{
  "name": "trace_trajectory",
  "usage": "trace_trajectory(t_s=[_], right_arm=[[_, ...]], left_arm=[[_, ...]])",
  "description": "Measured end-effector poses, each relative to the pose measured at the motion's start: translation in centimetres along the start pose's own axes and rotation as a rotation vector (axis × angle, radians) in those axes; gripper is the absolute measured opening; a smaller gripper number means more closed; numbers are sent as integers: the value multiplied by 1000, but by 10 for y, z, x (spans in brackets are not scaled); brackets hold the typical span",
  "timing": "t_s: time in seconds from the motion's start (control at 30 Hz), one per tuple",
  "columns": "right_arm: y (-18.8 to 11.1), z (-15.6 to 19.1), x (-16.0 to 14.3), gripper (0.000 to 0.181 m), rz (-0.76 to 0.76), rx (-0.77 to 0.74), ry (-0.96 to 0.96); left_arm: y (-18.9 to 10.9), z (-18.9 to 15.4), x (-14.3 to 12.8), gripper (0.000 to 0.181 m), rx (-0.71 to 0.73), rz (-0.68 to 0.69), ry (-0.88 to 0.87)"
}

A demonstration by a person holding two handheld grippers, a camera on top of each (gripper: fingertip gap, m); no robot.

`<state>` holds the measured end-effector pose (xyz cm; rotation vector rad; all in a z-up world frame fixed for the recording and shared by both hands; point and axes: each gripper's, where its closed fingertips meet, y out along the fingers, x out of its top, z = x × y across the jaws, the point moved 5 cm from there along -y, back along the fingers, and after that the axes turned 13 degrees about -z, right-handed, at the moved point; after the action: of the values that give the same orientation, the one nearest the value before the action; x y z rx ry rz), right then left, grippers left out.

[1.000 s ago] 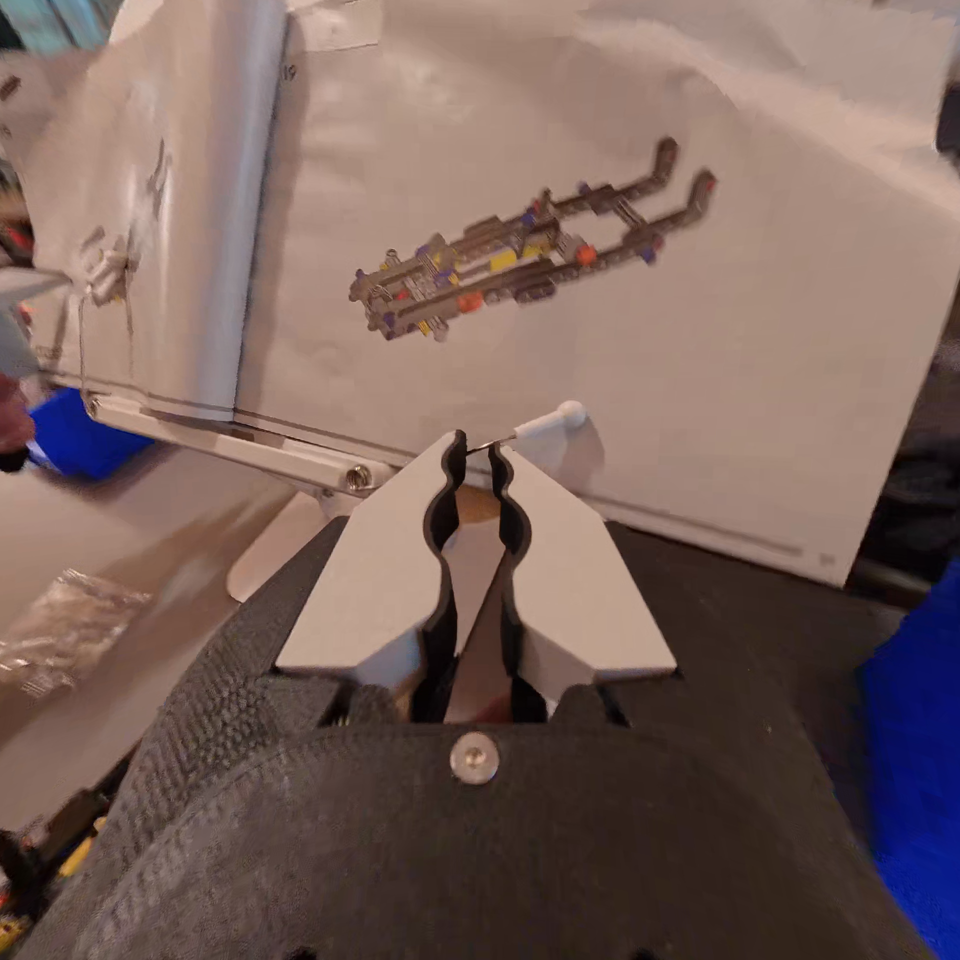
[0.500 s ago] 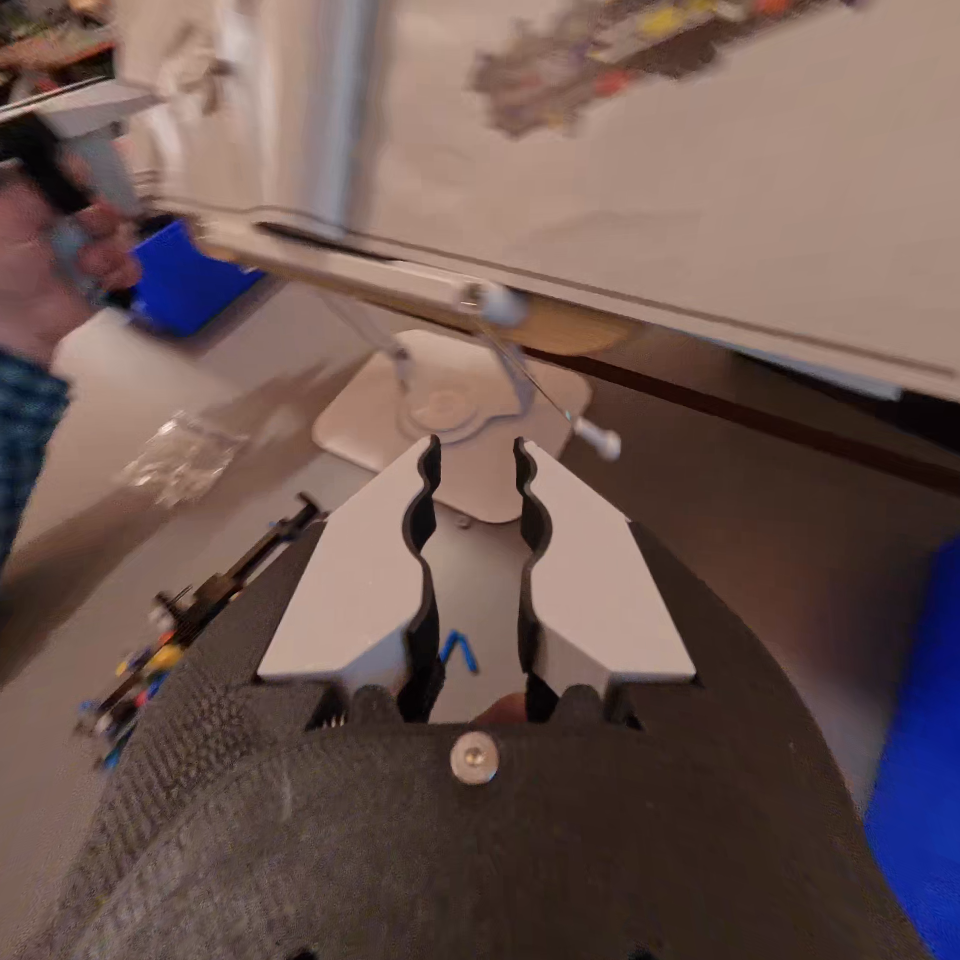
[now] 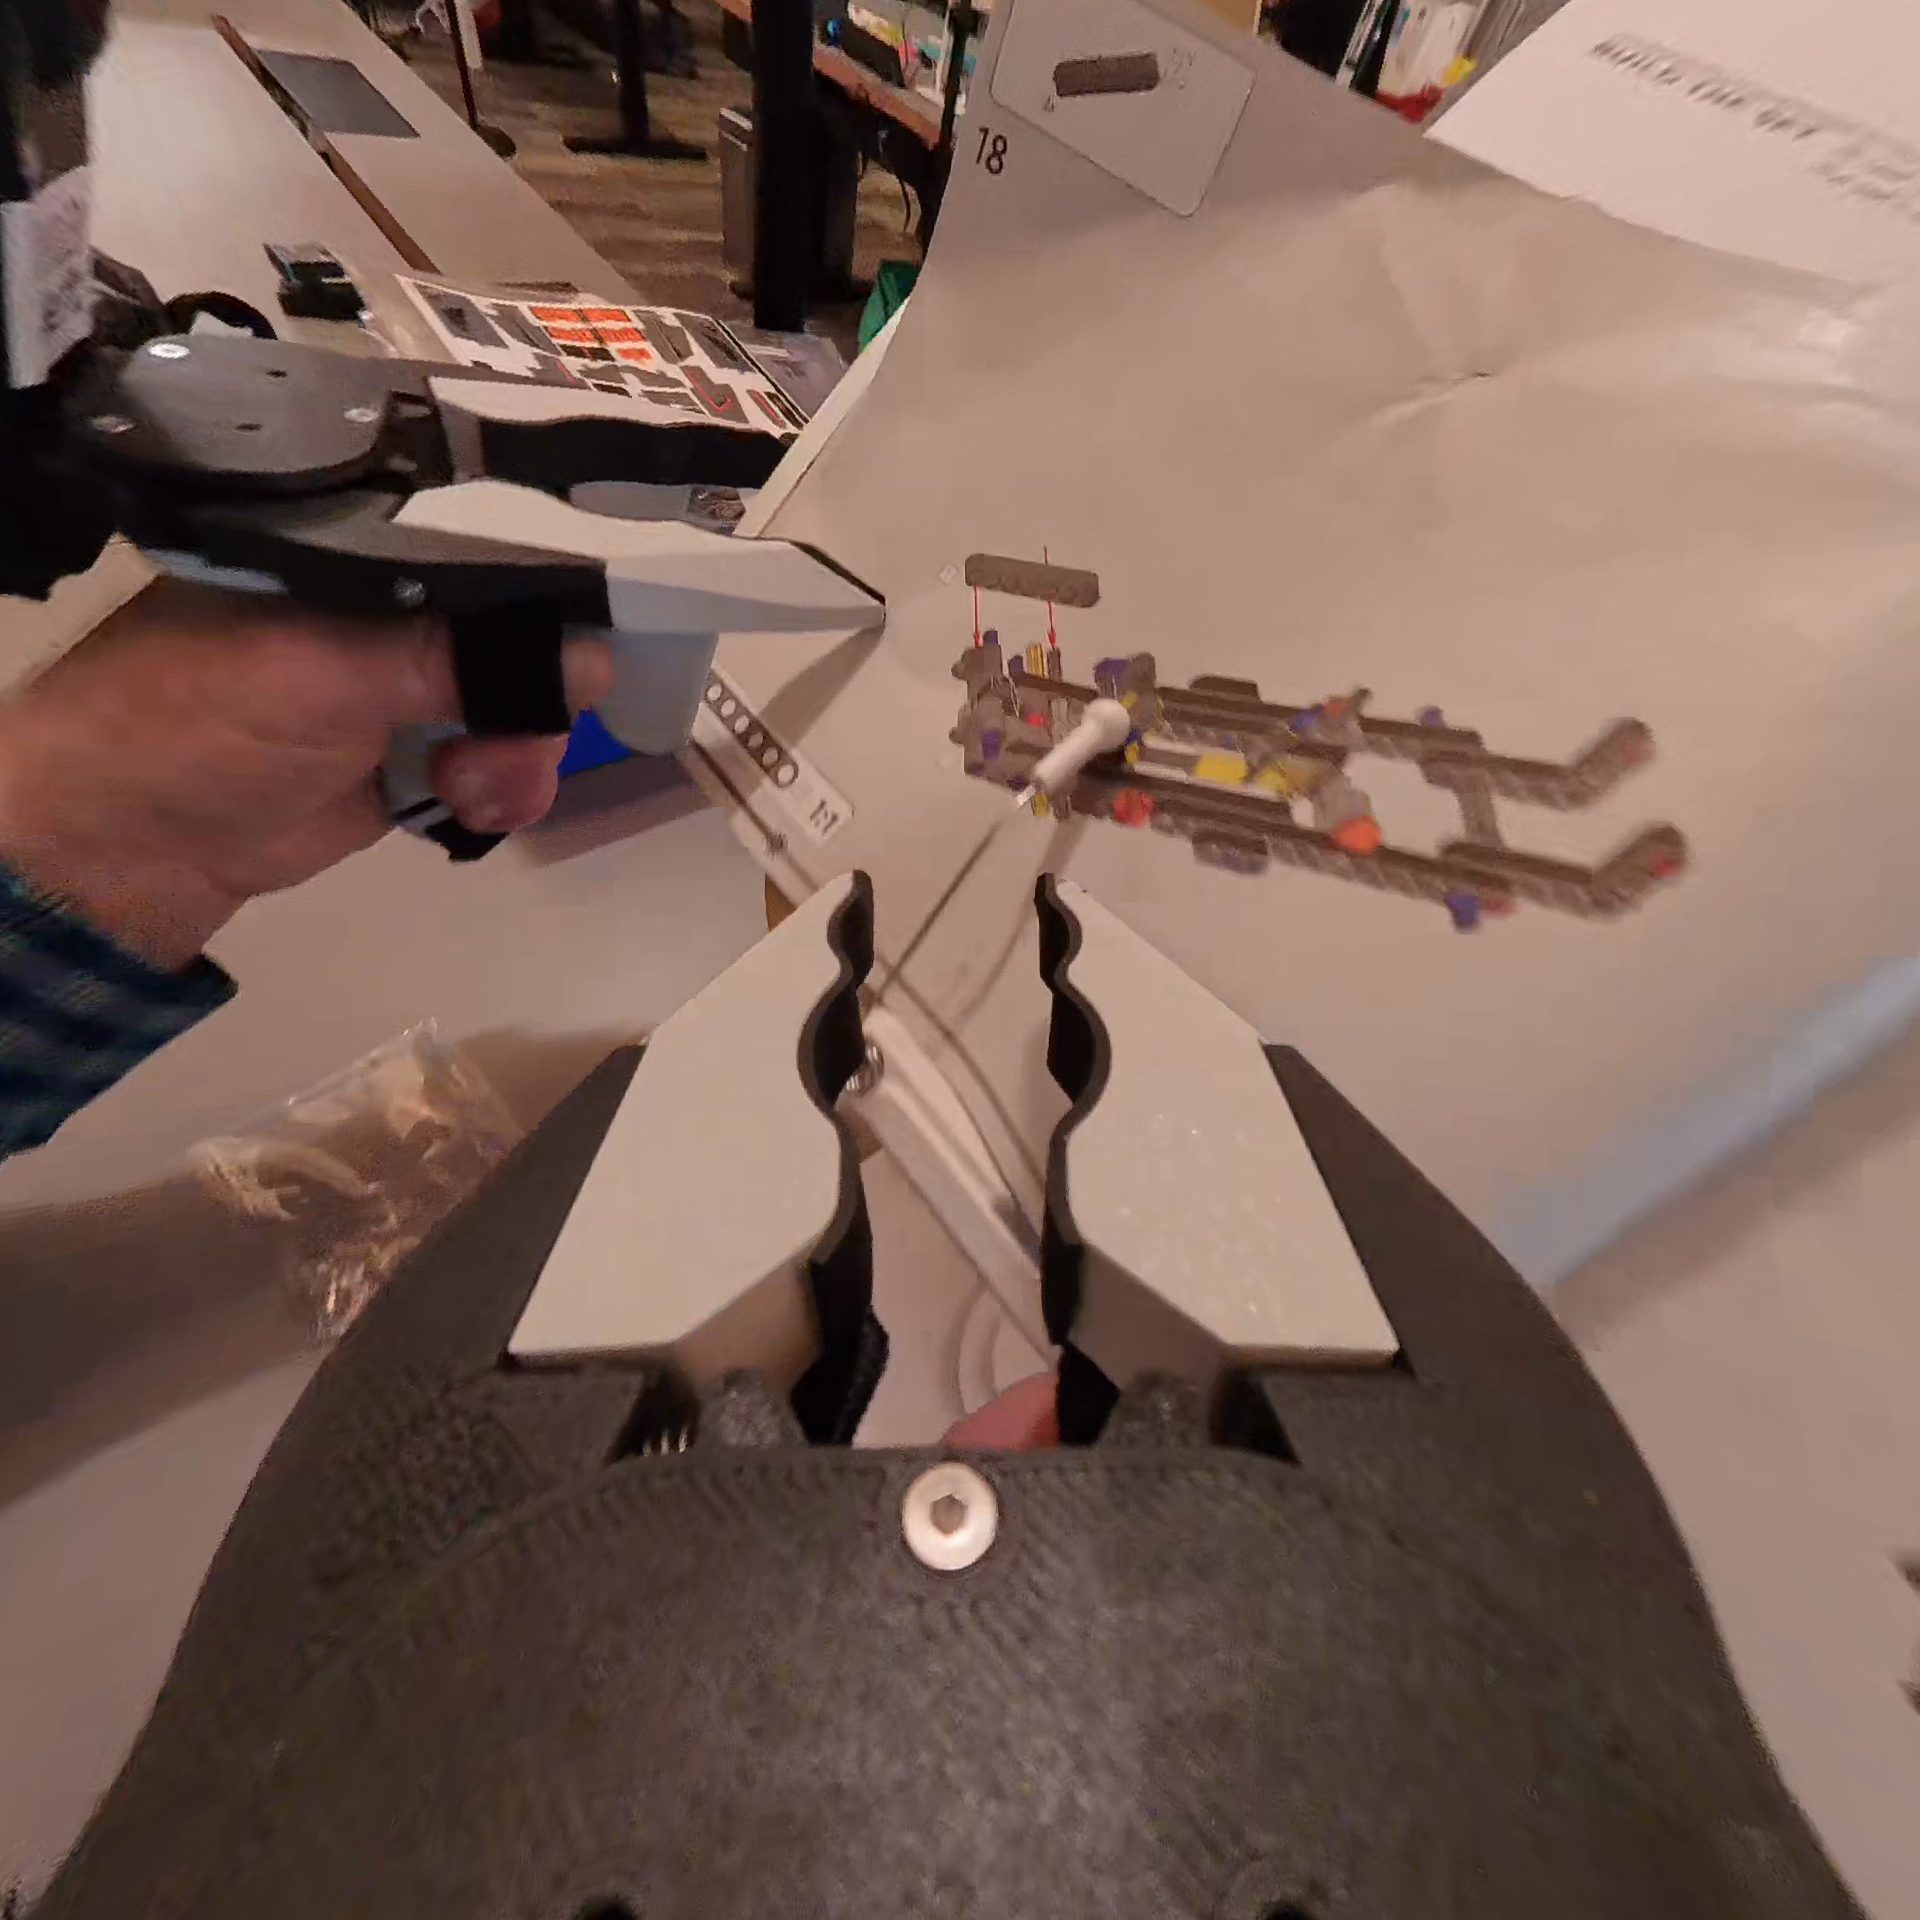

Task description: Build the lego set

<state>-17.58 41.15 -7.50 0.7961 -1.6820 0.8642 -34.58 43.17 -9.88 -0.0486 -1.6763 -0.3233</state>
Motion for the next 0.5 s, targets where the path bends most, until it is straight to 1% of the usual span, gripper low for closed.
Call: trace_trajectory(t_s=[0.03,0.1,0.13,0.27,0.3,0.37,0.4,0.5], right_arm=[[10,1,-1,28,20,4,5],[24,0,-7,20,73,-23,-9],[28,0,-8,17,75,-25,-15],[34,15,-7,4,62,45,-80],[36,21,-7,1,77,60,-140],[39,40,-13,0,132,154,-279],[41,45,-20,0,170,172,-361],[41,53,-27,0,238,208,-495]], left_arm=[[0,0,0,78,-3,1,-1],[0,0,0,77,-9,3,-4],[0,-1,0,76,-13,3,-7],[1,0,-2,75,-24,4,-27],[1,0,-3,76,-25,6,-28],[1,0,-5,74,-27,18,-27],[1,1,-5,74,-29,19,-26],[0,2,-5,73,-29,26,-30]])
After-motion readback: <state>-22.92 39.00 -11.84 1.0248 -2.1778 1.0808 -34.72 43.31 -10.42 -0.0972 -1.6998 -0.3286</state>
